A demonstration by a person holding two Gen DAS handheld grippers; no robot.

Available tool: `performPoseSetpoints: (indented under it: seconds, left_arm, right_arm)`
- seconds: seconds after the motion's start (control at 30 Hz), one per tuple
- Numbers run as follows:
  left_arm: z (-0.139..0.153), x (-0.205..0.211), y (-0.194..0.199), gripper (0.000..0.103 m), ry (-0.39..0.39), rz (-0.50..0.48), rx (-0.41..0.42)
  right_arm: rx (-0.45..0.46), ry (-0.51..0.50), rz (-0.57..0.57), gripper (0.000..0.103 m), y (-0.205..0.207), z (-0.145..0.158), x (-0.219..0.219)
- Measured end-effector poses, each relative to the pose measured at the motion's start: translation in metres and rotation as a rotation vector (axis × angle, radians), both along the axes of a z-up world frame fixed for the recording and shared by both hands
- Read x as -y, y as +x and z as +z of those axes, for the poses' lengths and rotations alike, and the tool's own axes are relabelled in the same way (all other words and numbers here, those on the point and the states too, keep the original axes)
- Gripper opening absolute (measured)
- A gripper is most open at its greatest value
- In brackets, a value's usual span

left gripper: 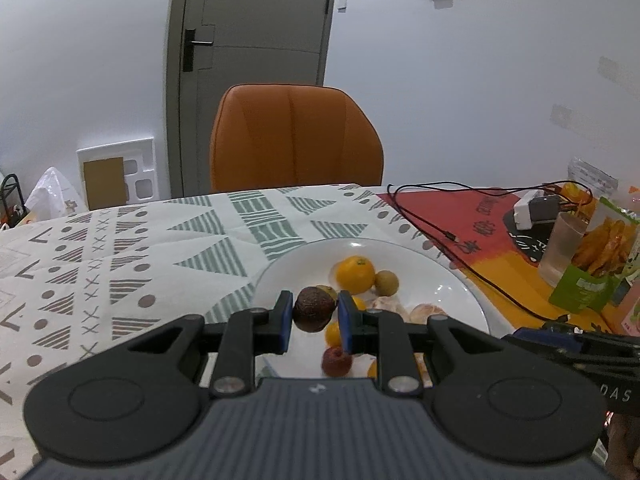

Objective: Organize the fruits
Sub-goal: 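Carry the kiwi and mandarin to the plate and open both tools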

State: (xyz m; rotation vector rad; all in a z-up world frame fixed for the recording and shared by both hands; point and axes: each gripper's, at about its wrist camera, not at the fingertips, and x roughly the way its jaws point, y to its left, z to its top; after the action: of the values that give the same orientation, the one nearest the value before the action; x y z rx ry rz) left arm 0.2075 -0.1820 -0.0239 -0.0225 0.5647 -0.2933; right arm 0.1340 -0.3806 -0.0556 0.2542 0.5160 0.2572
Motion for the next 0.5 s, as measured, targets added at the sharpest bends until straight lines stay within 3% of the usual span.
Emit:
performPoseSetpoints:
  seconds: [0.33,0.5]
  left_arm:
    - [0.002,-0.007,0.003,0.027,0.007,0.059,-0.007]
    - [0.005,-0.017,-0.003,0.038,0.014,0.081,-0.005]
  right_arm:
    - [0.002,0.015,0.005,0.037,-0.002,0.001,-0.002]
    - [0.003,0.018,0.018,0.039,-0.003,0.003,-0.008]
